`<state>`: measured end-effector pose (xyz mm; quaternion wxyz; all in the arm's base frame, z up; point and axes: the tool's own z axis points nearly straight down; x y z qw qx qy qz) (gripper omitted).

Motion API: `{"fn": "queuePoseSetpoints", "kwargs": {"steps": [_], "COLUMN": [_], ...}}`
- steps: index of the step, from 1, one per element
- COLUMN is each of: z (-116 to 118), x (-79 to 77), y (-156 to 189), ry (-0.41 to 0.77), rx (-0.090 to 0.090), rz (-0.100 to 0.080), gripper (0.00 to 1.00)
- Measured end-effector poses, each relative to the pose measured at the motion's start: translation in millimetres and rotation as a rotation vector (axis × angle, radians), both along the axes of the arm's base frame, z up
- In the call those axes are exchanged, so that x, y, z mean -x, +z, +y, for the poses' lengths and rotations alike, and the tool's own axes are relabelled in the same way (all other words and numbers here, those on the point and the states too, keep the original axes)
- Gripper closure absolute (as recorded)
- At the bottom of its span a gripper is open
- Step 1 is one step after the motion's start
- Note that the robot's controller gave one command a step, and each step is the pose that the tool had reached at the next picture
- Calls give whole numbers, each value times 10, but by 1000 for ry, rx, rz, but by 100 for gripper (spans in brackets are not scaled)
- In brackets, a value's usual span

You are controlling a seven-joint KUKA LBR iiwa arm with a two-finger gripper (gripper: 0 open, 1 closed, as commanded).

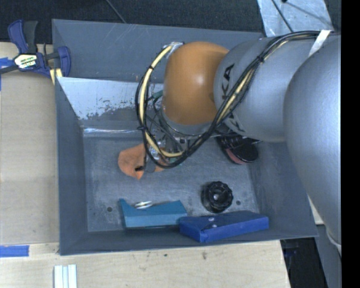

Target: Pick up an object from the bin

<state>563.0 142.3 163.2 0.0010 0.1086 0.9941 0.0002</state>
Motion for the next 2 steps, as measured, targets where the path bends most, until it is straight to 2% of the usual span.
{"fn": "queuePoseSetpoints", "kwargs": {"steps": [1, 2], "z": [0, 1], "x": [0, 13], "y": [0, 447], "ry": [0, -22], "rx": [0, 2], "rz": [0, 6], "gripper": [100, 100]}}
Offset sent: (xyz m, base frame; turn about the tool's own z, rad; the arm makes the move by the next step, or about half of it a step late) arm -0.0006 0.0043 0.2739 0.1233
